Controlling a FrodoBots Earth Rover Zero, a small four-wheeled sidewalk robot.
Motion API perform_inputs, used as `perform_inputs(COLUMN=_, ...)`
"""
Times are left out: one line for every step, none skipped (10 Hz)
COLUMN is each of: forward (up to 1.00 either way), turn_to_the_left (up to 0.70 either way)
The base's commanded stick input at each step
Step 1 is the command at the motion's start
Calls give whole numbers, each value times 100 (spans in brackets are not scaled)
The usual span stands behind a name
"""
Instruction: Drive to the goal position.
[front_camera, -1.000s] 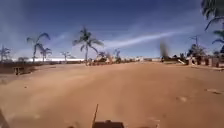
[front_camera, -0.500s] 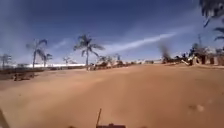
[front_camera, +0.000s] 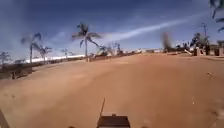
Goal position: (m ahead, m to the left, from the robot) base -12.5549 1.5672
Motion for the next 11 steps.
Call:
perform_inputs(forward=70, turn_to_the_left=-34)
perform_inputs(forward=70, turn_to_the_left=-34)
perform_inputs(forward=70, turn_to_the_left=-34)
perform_inputs(forward=70, turn_to_the_left=-34)
perform_inputs(forward=70, turn_to_the_left=-22)
perform_inputs(forward=70, turn_to_the_left=-10)
perform_inputs(forward=70, turn_to_the_left=0)
perform_inputs(forward=70, turn_to_the_left=0)
perform_inputs(forward=70, turn_to_the_left=0)
perform_inputs(forward=70, turn_to_the_left=0)
perform_inputs(forward=70, turn_to_the_left=0)
